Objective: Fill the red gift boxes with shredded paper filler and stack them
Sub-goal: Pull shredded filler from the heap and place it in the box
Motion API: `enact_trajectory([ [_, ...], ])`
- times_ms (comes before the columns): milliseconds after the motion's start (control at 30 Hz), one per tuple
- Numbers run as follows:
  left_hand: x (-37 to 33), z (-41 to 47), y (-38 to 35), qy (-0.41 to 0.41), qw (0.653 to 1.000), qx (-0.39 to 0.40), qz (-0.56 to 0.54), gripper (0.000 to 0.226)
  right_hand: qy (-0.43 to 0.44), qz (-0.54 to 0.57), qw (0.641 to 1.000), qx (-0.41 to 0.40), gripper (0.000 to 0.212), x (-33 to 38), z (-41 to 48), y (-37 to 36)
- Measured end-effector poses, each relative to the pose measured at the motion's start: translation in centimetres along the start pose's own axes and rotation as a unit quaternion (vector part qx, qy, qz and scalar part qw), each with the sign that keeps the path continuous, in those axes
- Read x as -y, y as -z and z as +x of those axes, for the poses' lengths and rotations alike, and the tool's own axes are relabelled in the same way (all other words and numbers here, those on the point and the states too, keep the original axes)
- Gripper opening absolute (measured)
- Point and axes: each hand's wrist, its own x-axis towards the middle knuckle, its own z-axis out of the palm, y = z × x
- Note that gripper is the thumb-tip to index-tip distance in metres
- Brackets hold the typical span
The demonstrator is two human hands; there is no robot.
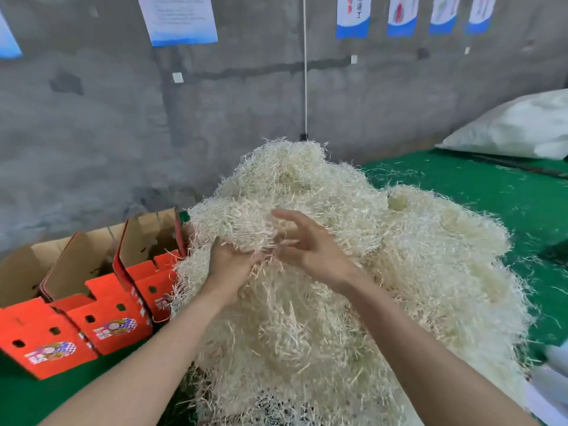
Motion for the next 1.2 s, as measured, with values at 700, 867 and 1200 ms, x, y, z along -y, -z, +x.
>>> enact_trajectory([
  [700, -2.6, 0.3, 5.3, 0.065, 0.978, -0.039, -0.193, 0.024, 0.042, -0.454, 0.890, -0.029, 0.104, 0.1, 3.2, 2.6],
  [867, -4.8, 1.5, 5.6, 0.081, 0.965, -0.071, -0.239, 0.016, -0.062, -0.520, 0.852, 0.003, 0.065, -4.6, 4.6, -0.5],
  [1200, -4.6, 2.9, 7.0, 0.174, 0.918, -0.190, -0.303, 0.008, -0.068, -0.489, 0.868, 0.055, 0.127, -1.8, 0.8, 5.4],
])
